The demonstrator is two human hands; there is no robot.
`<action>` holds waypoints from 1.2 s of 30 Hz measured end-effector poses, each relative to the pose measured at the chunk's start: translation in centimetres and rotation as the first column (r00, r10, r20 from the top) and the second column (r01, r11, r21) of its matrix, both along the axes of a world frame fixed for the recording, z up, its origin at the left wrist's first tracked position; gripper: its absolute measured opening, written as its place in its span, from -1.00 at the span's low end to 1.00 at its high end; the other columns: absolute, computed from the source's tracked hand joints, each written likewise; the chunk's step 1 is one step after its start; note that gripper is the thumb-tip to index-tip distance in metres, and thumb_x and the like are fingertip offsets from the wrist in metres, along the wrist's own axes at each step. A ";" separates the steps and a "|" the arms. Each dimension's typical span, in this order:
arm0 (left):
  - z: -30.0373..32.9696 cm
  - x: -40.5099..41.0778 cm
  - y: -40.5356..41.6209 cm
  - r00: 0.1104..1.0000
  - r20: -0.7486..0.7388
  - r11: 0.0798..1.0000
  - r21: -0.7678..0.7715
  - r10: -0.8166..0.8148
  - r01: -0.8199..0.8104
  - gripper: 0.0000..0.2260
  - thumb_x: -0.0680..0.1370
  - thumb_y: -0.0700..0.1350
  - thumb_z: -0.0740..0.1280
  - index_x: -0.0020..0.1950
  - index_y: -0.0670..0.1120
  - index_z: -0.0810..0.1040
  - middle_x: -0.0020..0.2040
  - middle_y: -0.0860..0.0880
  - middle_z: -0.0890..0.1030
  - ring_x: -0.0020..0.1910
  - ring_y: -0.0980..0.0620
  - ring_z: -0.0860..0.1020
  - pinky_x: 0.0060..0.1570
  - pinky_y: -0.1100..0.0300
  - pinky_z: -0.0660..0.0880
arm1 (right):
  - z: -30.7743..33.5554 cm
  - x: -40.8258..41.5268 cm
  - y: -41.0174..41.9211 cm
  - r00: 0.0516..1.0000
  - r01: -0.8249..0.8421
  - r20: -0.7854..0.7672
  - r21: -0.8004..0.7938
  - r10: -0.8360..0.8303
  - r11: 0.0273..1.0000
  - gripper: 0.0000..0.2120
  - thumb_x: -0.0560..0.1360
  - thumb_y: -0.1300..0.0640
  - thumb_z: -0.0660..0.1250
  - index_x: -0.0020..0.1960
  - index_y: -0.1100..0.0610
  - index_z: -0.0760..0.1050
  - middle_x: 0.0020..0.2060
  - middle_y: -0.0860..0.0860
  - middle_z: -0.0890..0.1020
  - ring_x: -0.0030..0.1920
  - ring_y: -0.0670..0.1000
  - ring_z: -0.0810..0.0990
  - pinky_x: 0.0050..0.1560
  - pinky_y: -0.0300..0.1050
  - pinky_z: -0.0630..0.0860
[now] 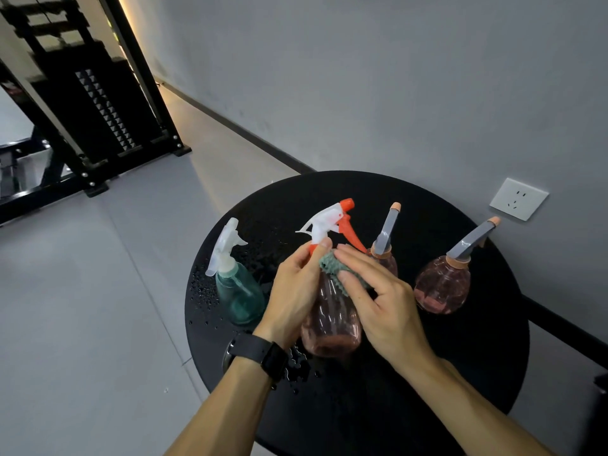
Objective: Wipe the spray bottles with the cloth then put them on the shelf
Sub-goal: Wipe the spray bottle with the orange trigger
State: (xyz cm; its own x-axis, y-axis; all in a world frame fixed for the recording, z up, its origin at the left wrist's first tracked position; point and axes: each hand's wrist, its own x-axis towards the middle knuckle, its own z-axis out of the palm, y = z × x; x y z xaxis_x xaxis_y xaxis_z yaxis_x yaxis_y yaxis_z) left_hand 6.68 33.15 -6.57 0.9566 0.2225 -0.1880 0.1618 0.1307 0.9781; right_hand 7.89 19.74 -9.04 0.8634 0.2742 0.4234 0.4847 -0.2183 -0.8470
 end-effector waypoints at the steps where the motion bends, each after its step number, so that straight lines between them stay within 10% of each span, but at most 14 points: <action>1: -0.1 0.0 0.2 1.000 -0.006 1.000 0.018 0.025 -0.025 -0.68 0.60 0.13 0.32 0.02 -0.12 0.65 -0.10 -0.15 0.67 -0.10 -0.05 0.64 0.12 -0.13 0.57 | 0.0 0.1 0.2 1.000 -0.013 -0.004 0.000 0.013 1.000 -0.66 0.55 0.29 0.33 0.30 0.08 0.52 0.26 -0.17 0.53 0.32 -0.26 0.45 0.33 -0.33 0.36; 15: 0.3 1.5 2.6 0.962 -0.080 0.941 -0.200 0.262 -0.273 -0.61 0.61 0.12 0.29 0.22 -0.18 0.51 -0.03 -0.11 0.66 -0.10 -0.07 0.63 0.03 -0.09 0.58 | -1.6 -2.7 -0.9 0.996 -0.070 0.049 0.042 0.068 0.997 -0.64 0.56 0.13 0.27 0.34 0.11 0.47 0.33 -0.17 0.50 0.37 -0.13 0.44 0.34 -0.26 0.37; 24: 0.2 1.5 2.2 0.986 -0.051 0.958 -0.236 0.156 -0.163 -0.60 0.46 0.18 0.44 -0.09 -0.16 0.50 -0.23 -0.12 0.59 -0.29 -0.05 0.58 -0.08 -0.04 0.58 | -2.1 -3.4 -2.7 0.999 -0.051 0.013 0.048 0.050 0.998 -0.65 0.56 0.11 0.26 0.34 0.06 0.47 0.33 -0.18 0.51 0.36 -0.13 0.46 0.33 -0.25 0.40; 29: -0.2 1.4 2.3 0.993 -0.033 0.961 -0.249 0.114 -0.119 -0.49 0.41 0.13 0.52 0.13 -0.18 0.45 -0.07 -0.20 0.57 -0.25 -0.05 0.62 -0.26 0.08 0.58 | -1.6 -2.5 -2.5 0.999 -0.028 -0.015 0.051 0.028 0.998 -0.67 0.57 0.19 0.31 0.32 0.04 0.48 0.29 -0.17 0.53 0.33 -0.18 0.48 0.30 -0.31 0.39; 36: 0.0 0.5 1.8 0.996 -0.067 0.976 -0.207 0.060 -0.072 -0.62 0.44 0.12 0.49 0.01 -0.16 0.57 -0.09 -0.16 0.66 -0.15 -0.12 0.63 0.00 -0.09 0.58 | -0.4 -0.8 -0.8 0.996 -0.040 -0.079 0.074 0.046 0.996 -0.67 0.57 0.26 0.31 0.30 0.01 0.49 0.26 -0.16 0.54 0.31 -0.25 0.46 0.30 -0.34 0.38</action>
State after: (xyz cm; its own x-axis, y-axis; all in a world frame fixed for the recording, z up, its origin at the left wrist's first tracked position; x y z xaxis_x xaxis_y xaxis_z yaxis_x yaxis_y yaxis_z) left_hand 7.23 34.96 -6.61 0.9267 0.2345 -0.2936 0.2034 0.3439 0.9167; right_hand 7.10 18.93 -9.44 0.8835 0.2830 0.3734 0.4222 -0.1356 -0.8963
